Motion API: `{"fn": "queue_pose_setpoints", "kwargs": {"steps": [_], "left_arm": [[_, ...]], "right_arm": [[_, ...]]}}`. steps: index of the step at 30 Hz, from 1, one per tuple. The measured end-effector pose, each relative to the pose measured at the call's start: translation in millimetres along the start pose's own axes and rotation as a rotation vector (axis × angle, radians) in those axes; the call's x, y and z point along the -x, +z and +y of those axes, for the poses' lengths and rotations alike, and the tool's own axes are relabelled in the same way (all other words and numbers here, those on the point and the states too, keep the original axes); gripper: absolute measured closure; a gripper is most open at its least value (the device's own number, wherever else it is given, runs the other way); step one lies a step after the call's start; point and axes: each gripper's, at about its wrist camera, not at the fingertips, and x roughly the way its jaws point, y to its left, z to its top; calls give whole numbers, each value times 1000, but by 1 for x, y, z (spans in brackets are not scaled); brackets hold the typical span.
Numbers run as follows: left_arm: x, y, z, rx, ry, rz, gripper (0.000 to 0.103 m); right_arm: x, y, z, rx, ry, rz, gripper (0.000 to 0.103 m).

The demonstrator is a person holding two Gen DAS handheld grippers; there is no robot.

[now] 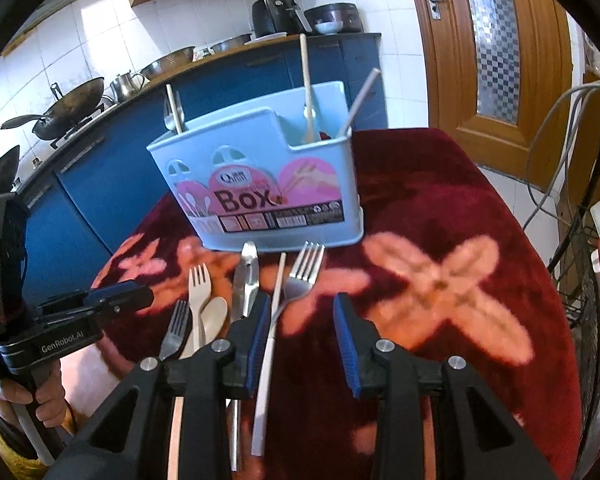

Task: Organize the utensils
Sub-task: 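Move both tools back down to the utensils on the table, then close the left tool on a silver fork handle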

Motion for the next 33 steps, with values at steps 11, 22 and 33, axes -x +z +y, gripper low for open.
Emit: {"fn": "queue_pose_setpoints", "kwargs": {"steps": [11, 22, 33], "left_arm": [[-15, -12, -3, 13, -72, 119, 72], [-31, -17, -11, -27, -68, 151, 73], [-25, -15, -13, -19, -90, 97, 99]], "right_arm": [[-5, -10, -8, -21, 1, 44, 66], [-7, -15, -11, -31, 1, 51, 66], [-10, -17, -10, -33, 4, 59, 66]]}}
